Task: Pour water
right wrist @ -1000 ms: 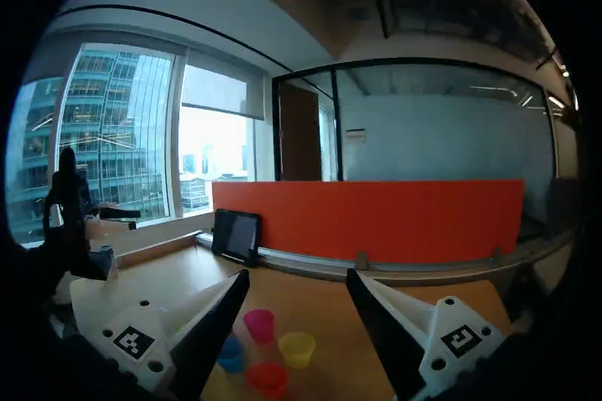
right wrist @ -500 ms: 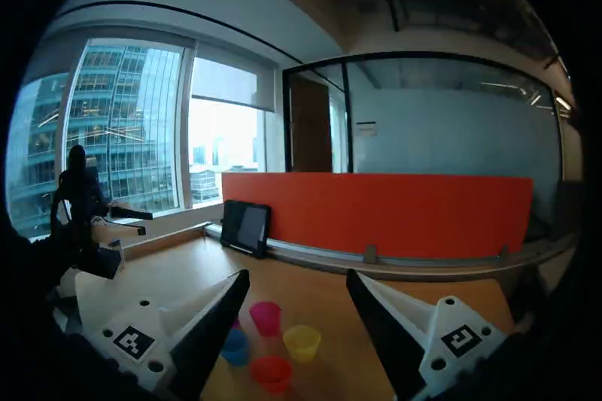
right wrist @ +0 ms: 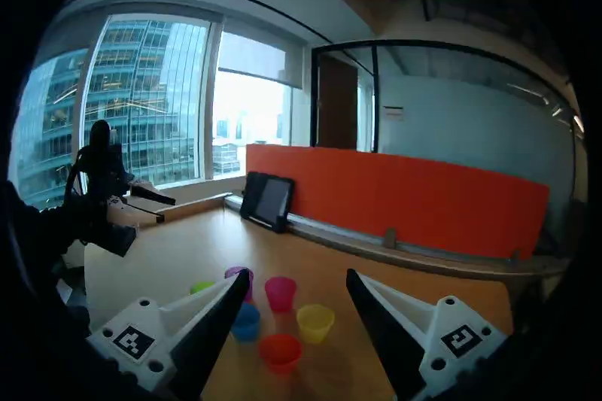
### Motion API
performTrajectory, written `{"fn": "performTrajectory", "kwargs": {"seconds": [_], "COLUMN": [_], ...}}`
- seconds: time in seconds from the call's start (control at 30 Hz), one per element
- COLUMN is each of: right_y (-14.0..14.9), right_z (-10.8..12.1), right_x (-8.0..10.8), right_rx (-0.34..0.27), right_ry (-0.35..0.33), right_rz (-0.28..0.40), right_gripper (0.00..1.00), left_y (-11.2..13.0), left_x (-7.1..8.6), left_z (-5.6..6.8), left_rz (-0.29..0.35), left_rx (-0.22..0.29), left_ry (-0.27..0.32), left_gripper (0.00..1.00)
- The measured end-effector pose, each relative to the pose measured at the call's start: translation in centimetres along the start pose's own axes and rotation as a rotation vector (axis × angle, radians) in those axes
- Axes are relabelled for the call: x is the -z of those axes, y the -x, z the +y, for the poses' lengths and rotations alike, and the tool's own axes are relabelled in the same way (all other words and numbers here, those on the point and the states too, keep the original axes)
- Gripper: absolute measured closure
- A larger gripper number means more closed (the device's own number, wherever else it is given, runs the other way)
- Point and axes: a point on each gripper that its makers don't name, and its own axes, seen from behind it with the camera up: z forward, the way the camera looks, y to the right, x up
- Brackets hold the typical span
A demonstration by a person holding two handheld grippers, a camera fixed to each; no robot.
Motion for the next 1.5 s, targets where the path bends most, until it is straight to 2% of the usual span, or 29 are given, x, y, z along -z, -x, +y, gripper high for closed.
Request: {"fn": "performTrajectory", "kwargs": {"seconds": [0.17,0.37,0.77,1.0,1.37,1.5], "right_y": [1.0,2.2,3.8,5.1,6.3,6.7], "right_z": [-1.0,-2.0,-2.7,-3.2,-3.6,-3.5], "right_x": [-0.2,-0.5,-1.1,-1.3,-1.7,-1.8], "right_rx": [0.040,0.052,0.052,0.060,0.057,0.059], "right_ry": [-0.025,-0.055,-0.082,-0.094,-0.108,-0.110], "right_rz": [-0.027,-0.055,-0.099,-0.129,-0.148,-0.152], "right_gripper": [0.00,0.00,0.00,0.00,0.00,0.00], "left_y": [2.0,4.1,7.4,9.6,13.8,14.8], "left_x": [-0.6,-1.2,-2.2,-2.8,-3.7,-4.1], "left_z": [0.5,1.0,1.4,2.2,3.4,4.1], "left_rz": [-0.040,-0.084,-0.155,-0.205,-0.299,-0.322], "left_rx": [0.003,0.006,-0.005,-0.008,-0.057,-0.051], "left_ry": [0.021,0.039,0.064,0.093,0.120,0.138], "left_gripper": [0.03,0.03,0.03,0.03,0.03,0.03]}}
